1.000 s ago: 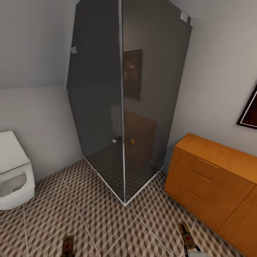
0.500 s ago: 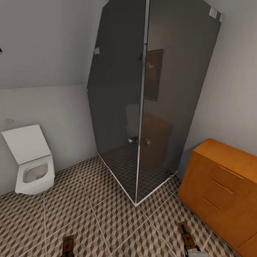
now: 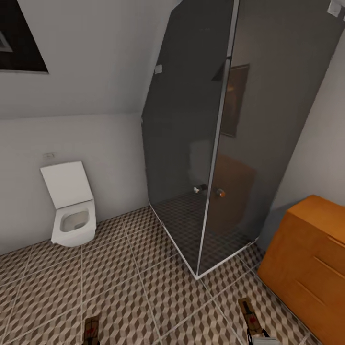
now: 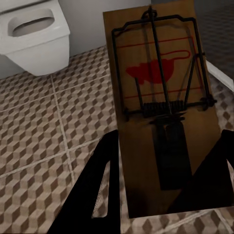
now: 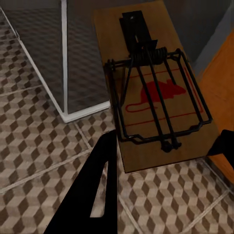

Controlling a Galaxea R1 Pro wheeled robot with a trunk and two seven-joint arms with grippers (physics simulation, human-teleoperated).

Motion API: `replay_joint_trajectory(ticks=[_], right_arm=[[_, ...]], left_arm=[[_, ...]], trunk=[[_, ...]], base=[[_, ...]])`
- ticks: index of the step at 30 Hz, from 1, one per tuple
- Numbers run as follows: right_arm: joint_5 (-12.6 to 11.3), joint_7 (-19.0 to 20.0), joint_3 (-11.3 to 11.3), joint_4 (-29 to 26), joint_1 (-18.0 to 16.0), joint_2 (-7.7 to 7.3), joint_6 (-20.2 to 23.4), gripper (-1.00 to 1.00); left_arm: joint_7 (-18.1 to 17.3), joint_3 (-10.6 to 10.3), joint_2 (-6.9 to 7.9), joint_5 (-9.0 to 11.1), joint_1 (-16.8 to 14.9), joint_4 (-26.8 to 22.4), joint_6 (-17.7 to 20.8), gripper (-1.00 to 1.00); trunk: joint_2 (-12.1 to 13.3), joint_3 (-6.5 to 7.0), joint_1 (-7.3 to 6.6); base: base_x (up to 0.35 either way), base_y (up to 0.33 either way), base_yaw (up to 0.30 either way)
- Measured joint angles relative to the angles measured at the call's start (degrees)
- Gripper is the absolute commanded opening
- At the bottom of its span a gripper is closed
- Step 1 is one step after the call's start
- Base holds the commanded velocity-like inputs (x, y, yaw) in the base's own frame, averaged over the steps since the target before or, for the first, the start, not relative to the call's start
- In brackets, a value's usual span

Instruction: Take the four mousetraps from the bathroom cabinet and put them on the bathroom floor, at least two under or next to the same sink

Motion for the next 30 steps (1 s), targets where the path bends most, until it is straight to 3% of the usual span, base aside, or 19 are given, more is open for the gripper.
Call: replay_joint_trajectory(ticks=[30], right_arm=[[0.02,0.01,0.0,0.0,0.0,0.0,-0.06,-1.0]], left_arm=[[0.01,0.0,0.0,0.01,0.0,0.0,0.0,-1.0]], trunk=[[0.0,0.0,0.0]], base=[[0.0,0.039,0.289]])
